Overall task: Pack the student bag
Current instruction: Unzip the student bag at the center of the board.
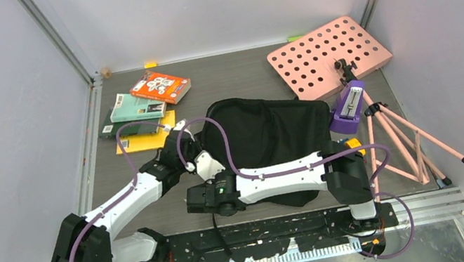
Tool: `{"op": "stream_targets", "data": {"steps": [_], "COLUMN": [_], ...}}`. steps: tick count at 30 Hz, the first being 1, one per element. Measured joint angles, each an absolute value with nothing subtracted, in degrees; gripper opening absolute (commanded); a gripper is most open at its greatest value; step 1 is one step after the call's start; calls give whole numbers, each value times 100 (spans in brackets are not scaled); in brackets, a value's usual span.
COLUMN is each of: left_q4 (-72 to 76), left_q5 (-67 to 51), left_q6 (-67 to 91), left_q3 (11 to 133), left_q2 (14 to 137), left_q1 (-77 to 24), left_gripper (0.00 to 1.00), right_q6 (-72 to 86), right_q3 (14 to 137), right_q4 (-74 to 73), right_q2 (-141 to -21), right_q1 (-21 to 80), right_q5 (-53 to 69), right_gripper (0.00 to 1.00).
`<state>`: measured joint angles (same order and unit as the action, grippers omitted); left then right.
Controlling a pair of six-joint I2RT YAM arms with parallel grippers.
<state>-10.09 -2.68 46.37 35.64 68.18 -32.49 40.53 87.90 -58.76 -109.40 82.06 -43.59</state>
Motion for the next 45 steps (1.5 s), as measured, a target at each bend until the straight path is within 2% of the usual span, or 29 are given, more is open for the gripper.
{"op": "stream_targets", "data": {"steps": [5, 10, 14, 21, 29, 37, 45], "left_q4": [-1004, -1007, -1011, -1039, -1048, -1007, -1015], "left_q5": [-268, -266, -266, -266, -252, -244, -231], "left_q6": [4613, 4598, 4574, 4508, 4296, 3872, 3527], "left_q3": [3564, 3564, 3564, 3564, 3586, 3682, 3863], "left_q2": [6818, 6818, 6818, 6820, 6818, 6820, 6941], "left_q1": [-3249, -3249, -3249, -3249, -3242, -3245, -3253], "left_gripper": [11, 9, 8, 5, 0, 0, 0], "right_q6": [4069, 4066, 4064, 3955, 3872, 3710, 3393], "right_q3": [8781, 8689, 8508, 8318, 8020, 7321, 7098], "right_q4": [-5892, -5833, -5712, -5478, -5157, -4416, -4095], "right_q2": [-10978, -10978, -10975, -10866, -10416, -9531, -9415], "right_q1": [8206, 8152, 8053, 7933, 7557, 6525, 5999], "right_q5": [-4355, -4226, -4012, -3817, -3291, -1592, 97], "right_gripper": [17, 18, 23, 2, 1, 0, 0]}}
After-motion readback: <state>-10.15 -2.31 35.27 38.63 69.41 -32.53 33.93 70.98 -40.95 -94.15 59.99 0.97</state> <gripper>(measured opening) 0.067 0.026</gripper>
